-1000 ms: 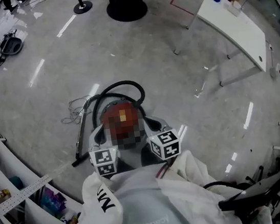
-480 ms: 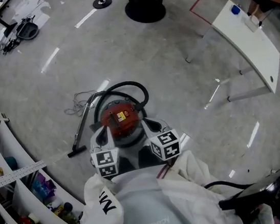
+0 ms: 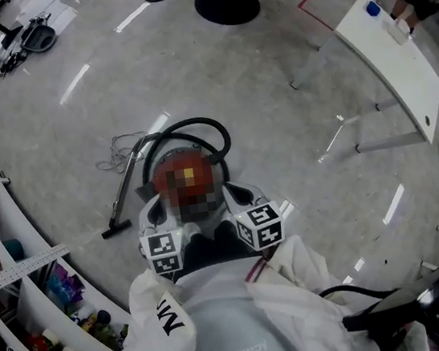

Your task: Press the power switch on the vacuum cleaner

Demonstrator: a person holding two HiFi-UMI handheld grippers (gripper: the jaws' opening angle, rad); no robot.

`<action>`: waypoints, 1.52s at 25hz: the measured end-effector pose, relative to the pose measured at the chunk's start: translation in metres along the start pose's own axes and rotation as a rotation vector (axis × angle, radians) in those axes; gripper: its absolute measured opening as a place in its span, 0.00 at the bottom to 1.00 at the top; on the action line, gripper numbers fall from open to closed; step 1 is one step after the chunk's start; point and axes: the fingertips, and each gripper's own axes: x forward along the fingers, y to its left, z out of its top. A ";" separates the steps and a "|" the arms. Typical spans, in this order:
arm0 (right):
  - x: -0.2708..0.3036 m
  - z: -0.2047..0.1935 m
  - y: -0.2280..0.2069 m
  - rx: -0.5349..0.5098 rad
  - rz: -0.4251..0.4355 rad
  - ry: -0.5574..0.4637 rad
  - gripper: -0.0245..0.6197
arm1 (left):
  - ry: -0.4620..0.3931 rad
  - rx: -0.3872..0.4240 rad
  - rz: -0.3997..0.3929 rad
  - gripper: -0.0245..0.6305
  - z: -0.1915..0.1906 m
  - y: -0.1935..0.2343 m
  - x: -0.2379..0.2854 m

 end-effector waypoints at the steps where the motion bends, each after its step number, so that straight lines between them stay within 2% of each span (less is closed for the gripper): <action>1: 0.000 -0.001 0.000 0.003 -0.004 0.001 0.04 | -0.001 -0.002 -0.005 0.04 0.000 0.000 0.001; 8: 0.013 -0.007 0.002 0.008 -0.038 0.008 0.04 | 0.003 -0.019 -0.039 0.04 -0.013 0.005 0.007; 20: 0.041 -0.023 -0.004 0.027 -0.095 0.024 0.04 | 0.029 -0.055 -0.050 0.04 -0.051 0.030 0.024; 38: 0.099 -0.062 -0.017 0.036 -0.119 0.072 0.04 | 0.067 -0.093 -0.067 0.04 -0.094 0.034 0.075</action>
